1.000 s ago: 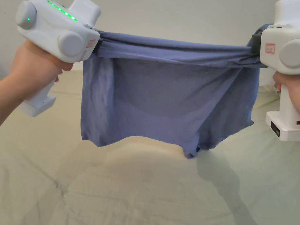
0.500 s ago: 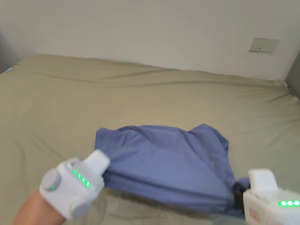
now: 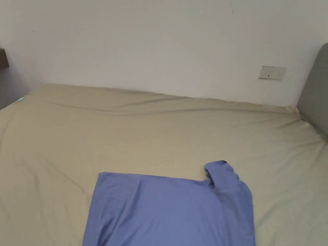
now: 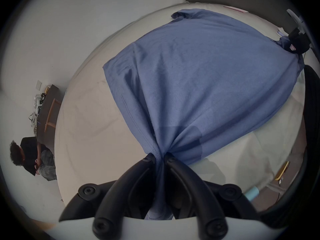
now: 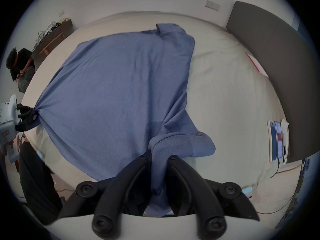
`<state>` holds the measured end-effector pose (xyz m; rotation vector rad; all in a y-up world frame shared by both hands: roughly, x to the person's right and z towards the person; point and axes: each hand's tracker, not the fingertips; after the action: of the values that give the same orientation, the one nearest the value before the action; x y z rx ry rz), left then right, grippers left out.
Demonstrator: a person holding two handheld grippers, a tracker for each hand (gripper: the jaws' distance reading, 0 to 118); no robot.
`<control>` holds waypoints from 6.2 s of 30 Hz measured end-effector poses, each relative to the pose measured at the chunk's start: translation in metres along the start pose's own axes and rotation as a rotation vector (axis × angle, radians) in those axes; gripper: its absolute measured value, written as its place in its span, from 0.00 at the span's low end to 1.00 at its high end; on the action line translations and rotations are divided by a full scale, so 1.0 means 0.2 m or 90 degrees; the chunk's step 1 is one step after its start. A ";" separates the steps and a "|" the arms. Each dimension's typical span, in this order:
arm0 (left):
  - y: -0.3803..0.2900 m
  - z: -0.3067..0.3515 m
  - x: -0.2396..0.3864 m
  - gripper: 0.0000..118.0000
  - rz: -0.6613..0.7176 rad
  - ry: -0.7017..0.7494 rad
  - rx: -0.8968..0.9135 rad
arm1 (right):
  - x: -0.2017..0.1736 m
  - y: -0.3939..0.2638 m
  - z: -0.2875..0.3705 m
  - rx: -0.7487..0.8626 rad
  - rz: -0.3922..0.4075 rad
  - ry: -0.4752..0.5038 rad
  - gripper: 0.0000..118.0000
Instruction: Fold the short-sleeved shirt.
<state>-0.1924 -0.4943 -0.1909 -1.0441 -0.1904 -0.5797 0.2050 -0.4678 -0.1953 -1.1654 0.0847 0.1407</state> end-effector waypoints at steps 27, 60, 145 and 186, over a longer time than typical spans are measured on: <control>0.58 1.15 -0.39 0.77 0.360 0.126 0.578 | -0.09 0.56 1.24 0.618 0.001 -0.022 0.91; 0.93 -0.50 -0.86 0.80 0.461 0.014 0.180 | 0.03 0.98 0.33 0.450 0.061 -0.102 0.01; 0.78 1.88 -1.19 0.00 0.286 0.305 0.641 | 0.55 0.99 2.09 0.749 0.037 -0.120 0.03; 2.05 1.62 -1.91 0.00 0.284 0.310 0.587 | 0.67 2.56 1.76 0.718 -0.054 -0.224 0.03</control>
<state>-0.2525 0.0727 -0.4983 -0.0213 0.1988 -0.2607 0.2570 0.0637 -0.5416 -0.0096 -0.1833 0.1846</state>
